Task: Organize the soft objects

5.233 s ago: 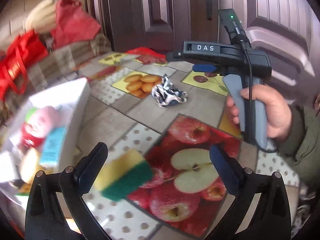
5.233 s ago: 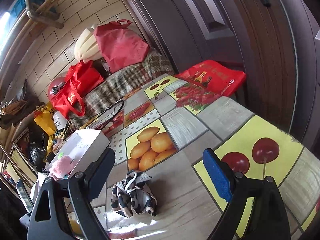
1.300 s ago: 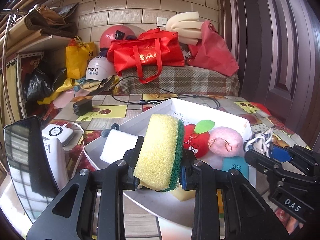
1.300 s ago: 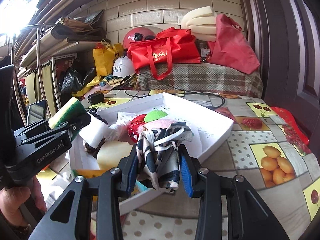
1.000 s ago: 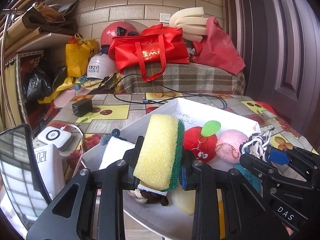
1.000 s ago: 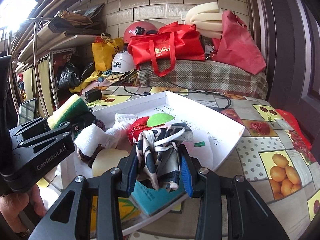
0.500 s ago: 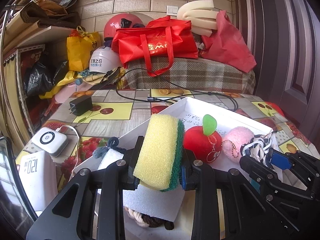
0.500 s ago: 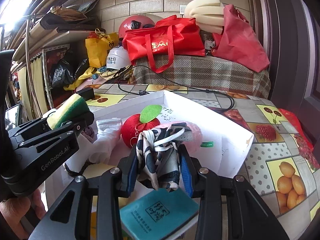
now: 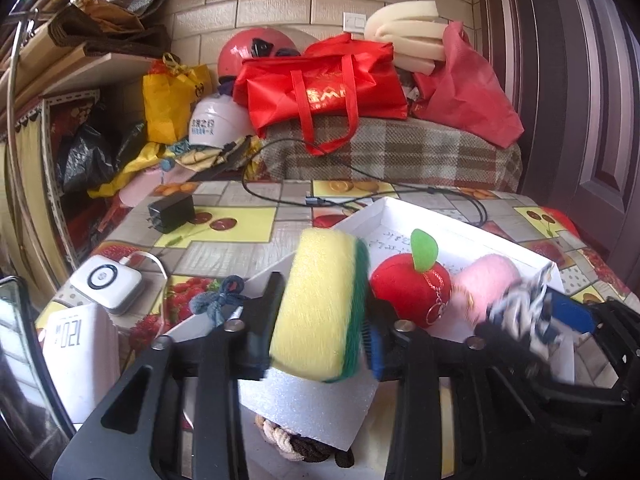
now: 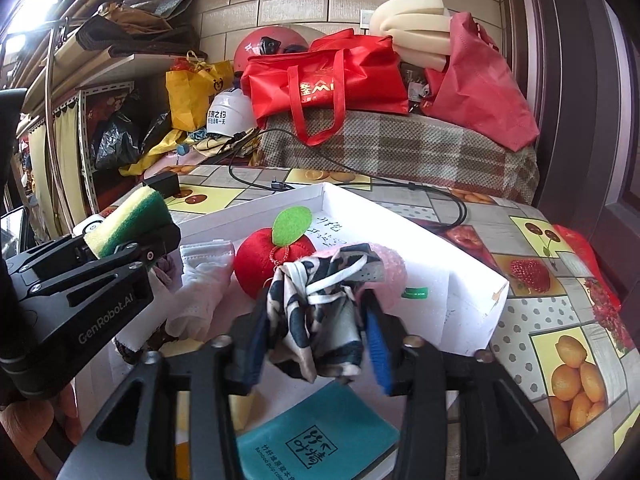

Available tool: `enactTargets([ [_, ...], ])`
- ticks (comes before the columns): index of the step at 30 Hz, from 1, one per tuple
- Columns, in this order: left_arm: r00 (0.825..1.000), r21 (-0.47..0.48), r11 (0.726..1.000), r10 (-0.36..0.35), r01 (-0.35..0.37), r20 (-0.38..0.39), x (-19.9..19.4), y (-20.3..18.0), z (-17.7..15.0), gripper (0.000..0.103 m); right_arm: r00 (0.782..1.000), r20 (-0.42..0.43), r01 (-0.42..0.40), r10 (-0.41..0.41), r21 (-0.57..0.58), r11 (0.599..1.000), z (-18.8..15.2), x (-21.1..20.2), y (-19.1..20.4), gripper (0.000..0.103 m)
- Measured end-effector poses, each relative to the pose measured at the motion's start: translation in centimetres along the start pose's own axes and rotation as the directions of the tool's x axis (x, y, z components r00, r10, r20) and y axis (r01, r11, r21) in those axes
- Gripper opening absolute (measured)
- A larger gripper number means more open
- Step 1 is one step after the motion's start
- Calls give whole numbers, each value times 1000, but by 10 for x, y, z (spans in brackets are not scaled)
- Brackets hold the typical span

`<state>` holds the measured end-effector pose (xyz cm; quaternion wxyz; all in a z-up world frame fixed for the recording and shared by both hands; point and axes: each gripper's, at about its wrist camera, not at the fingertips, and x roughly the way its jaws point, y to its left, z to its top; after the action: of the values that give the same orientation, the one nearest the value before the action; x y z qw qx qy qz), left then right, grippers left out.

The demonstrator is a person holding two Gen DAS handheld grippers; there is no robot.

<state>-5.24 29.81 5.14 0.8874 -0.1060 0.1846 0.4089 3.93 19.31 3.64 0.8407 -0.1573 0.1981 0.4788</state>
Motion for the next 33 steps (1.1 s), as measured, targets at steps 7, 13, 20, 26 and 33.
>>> enactTargets([
  [7,991,45,998,38,-44,125,-24,-6,-4,103,998,61,37,-33,-65,997,1,-9,12,103],
  [13,991,-8,999,45,-44,127,-28,5,-4,103,995,88,45,-39,-67,997,1,-12,12,103],
  [20,991,-21,999,38,-36,130,-39,2,-9,103,995,90,46,-44,-17,999,-1,-17,5,103],
  [26,990,-34,999,43,-39,132,-53,1,-16,103,995,90,46,-46,3,999,-7,-26,2,103],
  [33,990,-33,999,35,-31,137,-72,-5,-24,103,995,87,50,-52,18,999,-17,-41,-3,103],
])
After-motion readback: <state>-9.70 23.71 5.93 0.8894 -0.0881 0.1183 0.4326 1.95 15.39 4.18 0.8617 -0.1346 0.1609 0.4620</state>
